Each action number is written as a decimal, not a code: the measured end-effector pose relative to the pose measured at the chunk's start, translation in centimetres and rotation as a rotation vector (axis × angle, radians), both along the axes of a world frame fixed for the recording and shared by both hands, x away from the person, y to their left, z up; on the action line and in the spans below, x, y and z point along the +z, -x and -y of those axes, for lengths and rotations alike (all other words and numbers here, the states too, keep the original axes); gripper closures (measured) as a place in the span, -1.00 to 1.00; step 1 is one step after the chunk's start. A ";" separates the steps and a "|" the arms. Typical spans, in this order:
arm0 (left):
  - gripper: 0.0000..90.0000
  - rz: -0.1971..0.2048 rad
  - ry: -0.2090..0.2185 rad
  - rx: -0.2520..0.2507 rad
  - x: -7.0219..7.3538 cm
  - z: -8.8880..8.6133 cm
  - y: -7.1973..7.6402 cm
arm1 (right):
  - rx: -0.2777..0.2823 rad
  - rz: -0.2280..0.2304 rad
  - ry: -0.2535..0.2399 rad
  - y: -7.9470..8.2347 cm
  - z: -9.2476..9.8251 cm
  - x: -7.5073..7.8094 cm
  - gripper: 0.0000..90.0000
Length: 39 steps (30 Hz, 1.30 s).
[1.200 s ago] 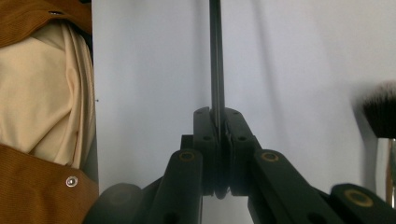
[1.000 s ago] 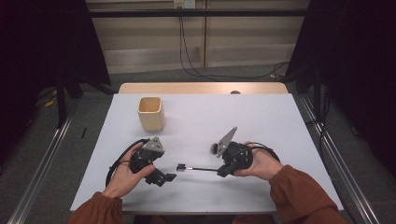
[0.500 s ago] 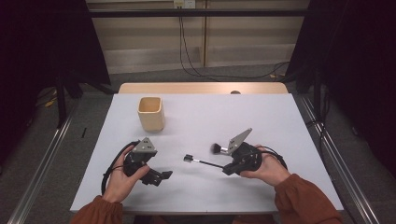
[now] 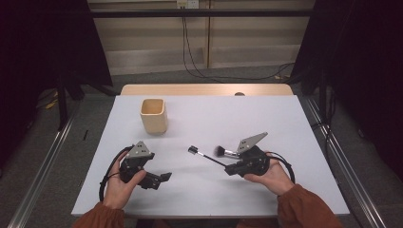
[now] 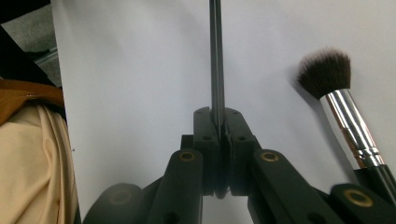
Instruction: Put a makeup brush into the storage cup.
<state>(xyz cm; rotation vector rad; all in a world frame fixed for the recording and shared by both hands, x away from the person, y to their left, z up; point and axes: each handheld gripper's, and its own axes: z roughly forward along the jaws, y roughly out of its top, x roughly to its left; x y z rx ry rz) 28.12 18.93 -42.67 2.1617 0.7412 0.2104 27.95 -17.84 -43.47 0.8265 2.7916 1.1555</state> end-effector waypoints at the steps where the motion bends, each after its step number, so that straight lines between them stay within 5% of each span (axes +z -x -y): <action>1: -0.91 0.002 0.002 -0.004 0.0 0.0 0.0 | -0.001 0.008 -0.013 0.1 0.0 -0.1 0.91; 5: -0.91 0.006 0.005 0.004 -0.1 -0.4 -0.1 | -0.008 0.033 -0.013 0.3 0.0 -0.6 0.91; 15: -0.91 0.013 -0.020 0.006 -0.5 -0.4 0.0 | -0.064 0.120 -0.105 0.8 -0.1 -1.3 0.91; 24: -0.91 0.029 -0.026 0.016 -0.6 -0.4 0.1 | -0.122 0.168 -0.243 1.0 0.6 -0.7 0.91; 39: -0.91 0.067 0.056 0.022 0.0 0.2 0.8 | -0.159 0.228 -0.356 1.3 0.9 -0.3 0.91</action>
